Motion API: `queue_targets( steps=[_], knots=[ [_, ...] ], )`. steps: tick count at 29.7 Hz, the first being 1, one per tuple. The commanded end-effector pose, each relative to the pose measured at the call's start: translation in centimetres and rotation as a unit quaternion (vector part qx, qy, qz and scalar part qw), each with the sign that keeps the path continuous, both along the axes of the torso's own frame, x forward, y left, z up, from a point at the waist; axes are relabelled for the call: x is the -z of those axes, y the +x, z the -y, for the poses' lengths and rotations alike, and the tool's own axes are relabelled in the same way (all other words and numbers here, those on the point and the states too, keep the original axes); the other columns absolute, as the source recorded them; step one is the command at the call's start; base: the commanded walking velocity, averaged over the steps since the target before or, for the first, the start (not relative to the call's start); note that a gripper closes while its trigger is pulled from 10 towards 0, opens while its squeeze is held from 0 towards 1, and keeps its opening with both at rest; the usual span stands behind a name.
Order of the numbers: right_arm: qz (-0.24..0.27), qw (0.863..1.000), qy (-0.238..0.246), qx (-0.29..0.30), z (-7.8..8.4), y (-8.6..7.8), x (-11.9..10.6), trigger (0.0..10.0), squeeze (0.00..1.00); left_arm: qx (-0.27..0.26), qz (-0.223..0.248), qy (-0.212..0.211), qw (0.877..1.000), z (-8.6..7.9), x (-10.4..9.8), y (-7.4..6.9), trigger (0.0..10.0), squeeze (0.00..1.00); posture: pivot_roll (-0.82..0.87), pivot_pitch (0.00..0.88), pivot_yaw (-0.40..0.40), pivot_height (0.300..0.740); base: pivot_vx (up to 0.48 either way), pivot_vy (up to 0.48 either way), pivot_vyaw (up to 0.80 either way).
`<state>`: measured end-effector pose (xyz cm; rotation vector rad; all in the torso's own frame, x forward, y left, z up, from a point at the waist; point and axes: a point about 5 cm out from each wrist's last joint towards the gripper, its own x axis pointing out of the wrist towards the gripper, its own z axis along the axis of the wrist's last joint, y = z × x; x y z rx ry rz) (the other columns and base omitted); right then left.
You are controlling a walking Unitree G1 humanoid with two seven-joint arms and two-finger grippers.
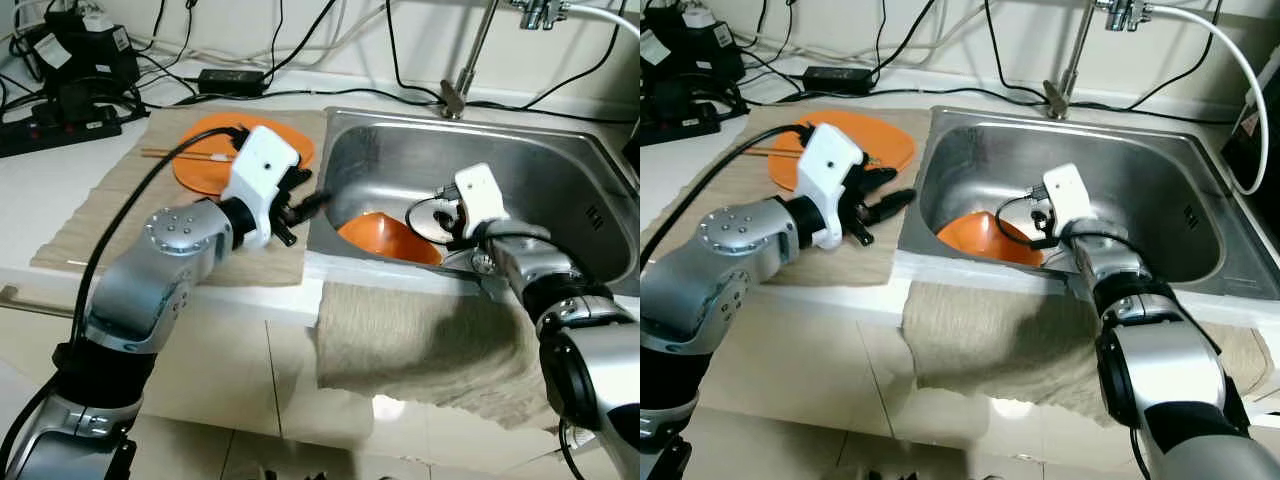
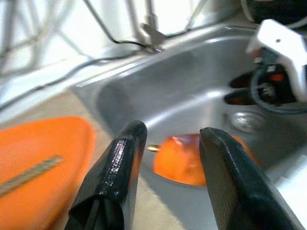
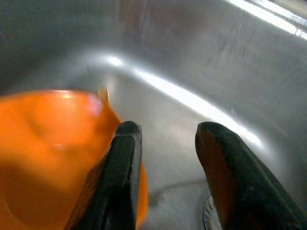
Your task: Kitchen organization
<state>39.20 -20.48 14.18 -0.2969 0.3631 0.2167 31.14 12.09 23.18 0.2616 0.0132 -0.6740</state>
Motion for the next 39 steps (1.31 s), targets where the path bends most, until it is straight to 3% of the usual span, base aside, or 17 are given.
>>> queue_targets(
  steps=[1, 2, 3, 5, 8, 9, 10, 11, 14, 16, 17, 23, 31, 39],
  knots=[
    [0.025, 1.0, 0.018, -0.004, 0.1, 0.4, -1.3, 10.0, 0.0, -0.026, 0.016, -0.009, 0.999, -0.7, -0.3, 0.3, 10.0, 0.0, 0.02, 0.0, -0.05, 0.74, 0.0, 0.0, 0.0],
    [0.071, 0.994, 0.082, -0.007, -0.1, 0.9, -3.1, 10.0, 0.0, -0.065, 0.051, -0.04, 0.996, -1.5, -0.8, 0.4, 10.0, 0.0, 0.02, 0.0, -0.05, 0.74, 0.0, 0.0, 0.0],
    [0.1, 0.987, 0.125, -0.009, -0.3, 1.1, -4.2, 10.0, 0.0, -0.095, 0.048, -0.057, 0.993, -2.1, -0.7, 0.6, 10.0, 0.0, 0.02, 0.0, -0.05, 0.74, 0.0, 0.0, 0.0],
    [0.156, 0.973, 0.171, 0.002, 0.0, 1.3, -6.0, 10.0, 0.0, -0.154, 0.079, -0.068, 0.983, -3.3, -0.9, 0.7, 10.0, 0.0, 0.02, 0.0, -0.051, 0.74, 0.0, 0.0, 0.0],
    [0.225, 0.957, 0.182, 0.0, -0.2, 0.7, -7.5, 10.0, 0.0, -0.211, 0.114, -0.099, 0.966, -4.6, -1.4, 0.5, 10.0, 0.0, 0.01, 0.0, -0.045, 0.74, 0.0, 0.0, 0.0],
    [0.252, 0.949, 0.189, -0.01, -1.0, -0.3, -7.7, 10.0, 0.0, -0.229, 0.129, -0.1, 0.96, -5.0, -1.4, 0.3, 10.0, 0.0, 0.01, 0.0, -0.041, 0.74, 0.0, 0.0, 0.0],
    [0.252, 0.949, 0.189, -0.01, -1.0, -0.3, -7.7, 10.0, 0.0, -0.229, 0.129, -0.1, 0.96, -5.0, -1.4, 0.3, 10.0, 0.0, 0.01, 0.0, -0.041, 0.74, 0.0, 0.0, 0.0],
    [0.269, 0.943, 0.197, -0.018, -1.6, -1.1, -7.9, 10.0, 0.0, -0.24, 0.14, -0.099, 0.955, -5.2, -1.4, 0.2, 10.0, 0.0, 0.0, 0.0, -0.039, 0.74, 0.0, 0.0, 0.0],
    [0.306, 0.935, 0.17, -0.062, -4.1, -4.2, -7.5, 10.0, 0.0, -0.237, 0.136, -0.099, 0.957, -5.0, -0.7, -0.2, 10.0, 0.0, -0.01, 0.0, -0.032, 0.74, 0.0, 0.0, 0.0],
    [0.31, 0.932, 0.172, -0.072, -4.7, -4.8, -7.3, 10.0, 0.0, -0.233, 0.134, -0.102, 0.958, -4.9, -0.5, -0.3, 10.0, 0.0, -0.01, 0.0, -0.032, 0.74, 0.0, 0.0, 0.0],
    [0.303, 0.93, 0.195, -0.075, -5.7, -5.8, -6.4, 10.0, 0.0, -0.231, 0.133, -0.113, 0.957, -4.7, -0.5, -0.3, 10.0, 0.0, -0.02, 0.0, -0.025, 0.74, 0.0, 0.0, 0.0],
    [0.25, 0.948, 0.173, -0.098, -8.1, -7.2, -4.3, 10.0, 0.0, -0.232, 0.144, -0.098, 0.957, -4.5, -0.4, -0.2, 10.0, 0.0, -0.01, 0.0, -0.028, 0.74, 0.041, 0.0, 0.0],
    [0.237, 0.95, 0.183, -0.089, -8.4, -7.5, -4.4, 10.0, 0.0, -0.241, 0.146, -0.104, 0.954, -5.0, -0.7, -0.1, 10.0, 0.0, -0.01, 0.0, -0.037, 0.74, 0.29, 0.0, -0.45],
    [0.217, 0.958, 0.142, -0.12, -8.6, -7.5, -4.2, 10.0, 0.0, -0.247, 0.151, -0.097, 0.952, -5.3, -0.7, 0.0, 10.0, 0.0, -0.01, 0.0, -0.038, 0.74, 0.32, 0.0, 0.0]
  ],
)
